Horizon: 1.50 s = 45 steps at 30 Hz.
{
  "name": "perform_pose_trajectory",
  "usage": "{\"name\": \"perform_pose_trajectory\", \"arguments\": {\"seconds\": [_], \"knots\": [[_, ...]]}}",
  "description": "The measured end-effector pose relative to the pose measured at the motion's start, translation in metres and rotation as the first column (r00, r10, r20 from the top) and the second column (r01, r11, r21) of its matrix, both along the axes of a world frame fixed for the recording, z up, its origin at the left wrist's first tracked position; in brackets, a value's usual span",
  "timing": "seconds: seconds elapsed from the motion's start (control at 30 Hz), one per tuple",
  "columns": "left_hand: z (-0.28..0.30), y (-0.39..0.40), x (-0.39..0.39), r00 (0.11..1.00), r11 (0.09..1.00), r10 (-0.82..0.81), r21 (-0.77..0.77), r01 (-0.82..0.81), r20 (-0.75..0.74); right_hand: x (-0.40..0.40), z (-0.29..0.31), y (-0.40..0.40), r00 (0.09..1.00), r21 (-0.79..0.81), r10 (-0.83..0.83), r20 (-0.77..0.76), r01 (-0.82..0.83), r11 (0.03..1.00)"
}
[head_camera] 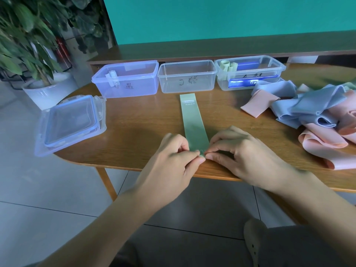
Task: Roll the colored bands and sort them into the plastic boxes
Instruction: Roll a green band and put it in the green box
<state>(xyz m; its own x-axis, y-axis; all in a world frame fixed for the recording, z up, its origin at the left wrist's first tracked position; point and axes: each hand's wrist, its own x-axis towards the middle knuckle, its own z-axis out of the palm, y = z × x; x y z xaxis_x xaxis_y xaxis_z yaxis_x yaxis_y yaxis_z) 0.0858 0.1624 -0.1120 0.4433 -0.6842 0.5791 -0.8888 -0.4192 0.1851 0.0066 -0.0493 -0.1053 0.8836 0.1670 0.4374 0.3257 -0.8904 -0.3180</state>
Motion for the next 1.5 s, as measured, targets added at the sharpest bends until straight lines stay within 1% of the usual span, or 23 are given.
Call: {"name": "perform_pose_trajectory", "arguments": {"seconds": [0.17,0.2,0.3,0.37,0.47,0.53,0.67,0.77,0.9,1.03,1.27,1.43,1.5], "knots": [[0.005,-0.005,-0.001,0.984,0.995,0.011,0.098,-0.029,0.178,0.000,-0.002,0.005,0.994,-0.118,-0.039,0.101,0.051,0.992],[0.005,-0.006,-0.001,0.981,0.995,0.007,0.100,-0.026,0.193,0.000,-0.003,0.006,0.991,-0.141,-0.048,0.127,0.066,0.988],[0.001,-0.007,0.005,0.994,0.997,0.005,0.074,-0.014,0.109,0.000,-0.003,0.010,0.985,-0.165,-0.075,0.156,0.101,0.981],[-0.004,-0.006,0.010,1.000,1.000,-0.006,0.019,0.006,0.020,-0.001,-0.002,0.010,0.986,-0.139,-0.098,0.136,0.117,0.983],[-0.005,-0.005,0.014,0.994,0.995,-0.054,-0.091,0.045,-0.099,-0.001,-0.002,0.007,0.990,-0.027,-0.127,0.060,0.129,0.991],[-0.003,-0.005,0.015,0.989,0.994,-0.050,-0.105,0.035,-0.139,0.001,-0.002,0.006,0.991,0.052,-0.131,-0.007,0.132,0.990],[0.001,-0.005,0.015,0.993,0.996,-0.041,-0.081,0.032,-0.115,0.007,-0.001,0.007,0.982,0.138,-0.172,-0.081,0.182,0.974],[-0.003,-0.007,0.012,0.999,0.999,-0.017,-0.040,0.016,-0.040,0.008,-0.002,0.009,0.990,0.164,-0.135,-0.048,0.141,0.976],[-0.006,-0.006,0.008,1.000,1.000,-0.010,-0.019,0.010,0.021,0.008,-0.002,0.006,1.000,0.067,-0.027,0.001,0.027,0.997],[-0.006,-0.006,0.005,1.000,1.000,-0.002,-0.018,0.002,0.009,0.006,-0.002,0.000,1.000,-0.013,0.012,0.024,-0.011,1.000],[-0.001,-0.009,0.010,0.999,0.999,0.029,0.017,-0.028,-0.020,0.006,-0.003,-0.001,0.999,-0.032,-0.024,0.036,0.025,0.999],[0.000,-0.011,0.016,0.997,0.998,0.014,-0.055,-0.018,-0.078,0.009,-0.002,0.002,0.997,-0.091,-0.046,0.061,0.052,0.994],[0.002,-0.011,0.018,0.997,0.999,0.000,-0.041,-0.003,-0.074,0.009,0.000,0.003,0.996,-0.117,-0.058,0.072,0.067,0.991]]}}
